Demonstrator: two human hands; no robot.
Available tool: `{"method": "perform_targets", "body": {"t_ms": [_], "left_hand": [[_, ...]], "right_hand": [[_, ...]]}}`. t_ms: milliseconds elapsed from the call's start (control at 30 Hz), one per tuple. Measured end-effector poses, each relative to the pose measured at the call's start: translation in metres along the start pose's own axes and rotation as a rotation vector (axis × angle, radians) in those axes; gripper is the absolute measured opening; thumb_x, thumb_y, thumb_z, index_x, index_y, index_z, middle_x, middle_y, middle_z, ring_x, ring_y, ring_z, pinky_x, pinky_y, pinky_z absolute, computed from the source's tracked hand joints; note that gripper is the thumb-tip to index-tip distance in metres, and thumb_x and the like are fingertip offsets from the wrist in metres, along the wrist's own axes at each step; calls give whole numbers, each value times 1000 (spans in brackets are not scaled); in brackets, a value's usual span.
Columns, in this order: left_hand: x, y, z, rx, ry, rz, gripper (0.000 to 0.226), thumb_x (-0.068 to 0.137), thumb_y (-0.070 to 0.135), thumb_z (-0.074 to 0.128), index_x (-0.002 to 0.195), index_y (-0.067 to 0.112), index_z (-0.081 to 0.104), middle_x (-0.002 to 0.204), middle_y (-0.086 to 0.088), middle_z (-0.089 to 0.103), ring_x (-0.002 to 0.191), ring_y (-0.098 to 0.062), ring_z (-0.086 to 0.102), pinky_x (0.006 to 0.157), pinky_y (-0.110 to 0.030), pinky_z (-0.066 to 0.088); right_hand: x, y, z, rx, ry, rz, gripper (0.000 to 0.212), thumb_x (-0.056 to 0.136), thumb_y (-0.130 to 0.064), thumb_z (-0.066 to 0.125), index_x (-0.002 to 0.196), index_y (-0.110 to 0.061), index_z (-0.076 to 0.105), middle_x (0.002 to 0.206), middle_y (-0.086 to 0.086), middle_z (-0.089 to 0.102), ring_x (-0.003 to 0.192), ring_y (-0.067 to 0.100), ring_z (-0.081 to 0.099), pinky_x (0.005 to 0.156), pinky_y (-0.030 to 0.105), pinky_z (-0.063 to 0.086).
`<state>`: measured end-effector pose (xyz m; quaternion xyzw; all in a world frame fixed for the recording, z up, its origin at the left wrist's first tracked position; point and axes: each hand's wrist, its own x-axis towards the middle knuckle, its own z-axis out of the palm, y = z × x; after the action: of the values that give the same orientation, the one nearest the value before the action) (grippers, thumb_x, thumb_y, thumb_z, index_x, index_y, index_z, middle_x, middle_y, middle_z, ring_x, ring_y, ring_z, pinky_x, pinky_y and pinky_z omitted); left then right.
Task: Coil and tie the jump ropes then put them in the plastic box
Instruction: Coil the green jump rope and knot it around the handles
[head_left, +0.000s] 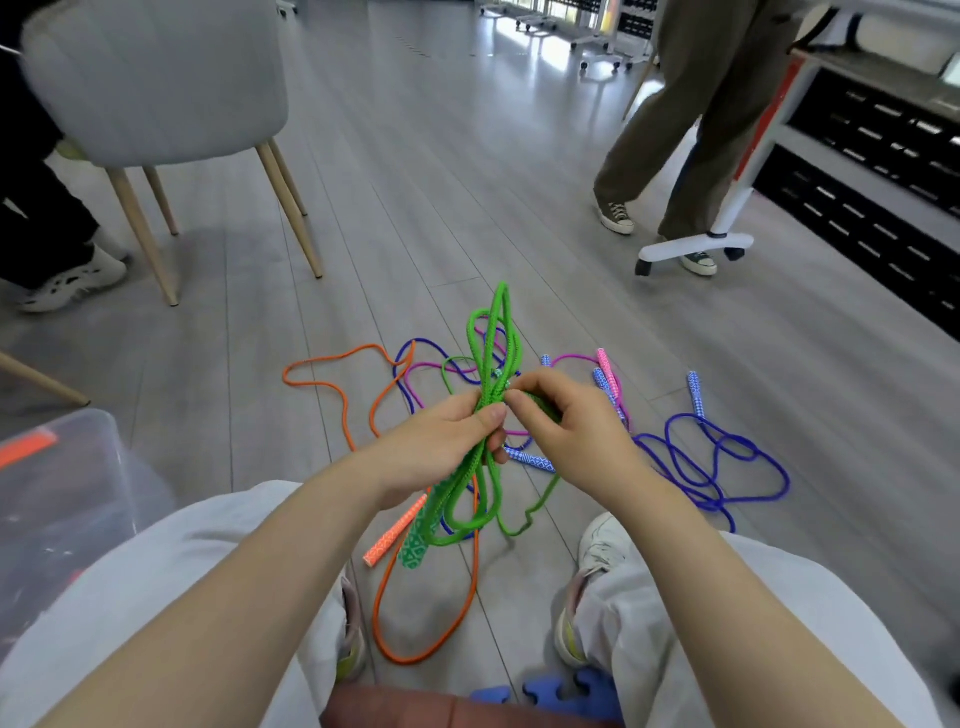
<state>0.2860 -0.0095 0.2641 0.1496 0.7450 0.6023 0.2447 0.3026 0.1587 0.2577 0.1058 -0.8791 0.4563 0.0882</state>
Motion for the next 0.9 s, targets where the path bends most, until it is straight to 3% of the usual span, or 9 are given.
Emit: {"method": "perform_targets", "body": {"t_ms": [67,167,267,400,533,700,900], "left_hand": [[1,1,-1,-6,42,8,25,100,34,46,91,12,53,65,11,59,82,-20,59,89,-50,46],[3,6,-10,-106,145,56,21,103,20,42,87,10,50,65,7,55,73,-14,61,80,-40,47],[7,8,-29,-173,299,113,26,103,18,40,80,12,48,65,4,52,64,-9,61,73,-30,49],[12,10,-55,-456,491,172,29,105,18,37,77,14,46,56,7,52,58,-12,60,66,-28,52],[14,12,-74,-710,718,226,30,105,21,37,76,15,45,51,8,51,55,-10,58,60,-23,51],[18,0,-55,-485,630,34,32,104,19,39,73,14,47,50,8,54,56,-11,61,61,-27,50],[24,-10,-23,-347,434,-49,24,104,20,39,84,13,50,66,0,54,63,-13,62,65,-29,48]], "right_hand": [[2,1,-3,19,-15,40,15,95,-24,59,80,-24,59,57,-18,52,54,3,44,55,15,33],[6,6,-10,23,-1,122,20,94,-34,59,79,-22,63,62,-5,53,57,6,42,60,28,39],[7,8,-20,17,13,179,25,94,-37,58,81,-17,65,60,0,49,52,5,38,52,19,34],[9,12,-40,38,85,230,15,94,-25,60,83,-17,67,55,-12,49,49,2,38,50,12,32],[9,19,-59,151,175,284,16,90,-7,58,86,-20,66,68,3,58,63,13,47,64,28,39],[7,8,-46,329,275,308,18,92,-3,56,83,-17,62,66,-1,61,54,5,51,60,25,41],[6,-6,-14,460,169,282,11,93,-3,58,89,-13,62,66,-2,64,51,4,49,52,19,40]]}}
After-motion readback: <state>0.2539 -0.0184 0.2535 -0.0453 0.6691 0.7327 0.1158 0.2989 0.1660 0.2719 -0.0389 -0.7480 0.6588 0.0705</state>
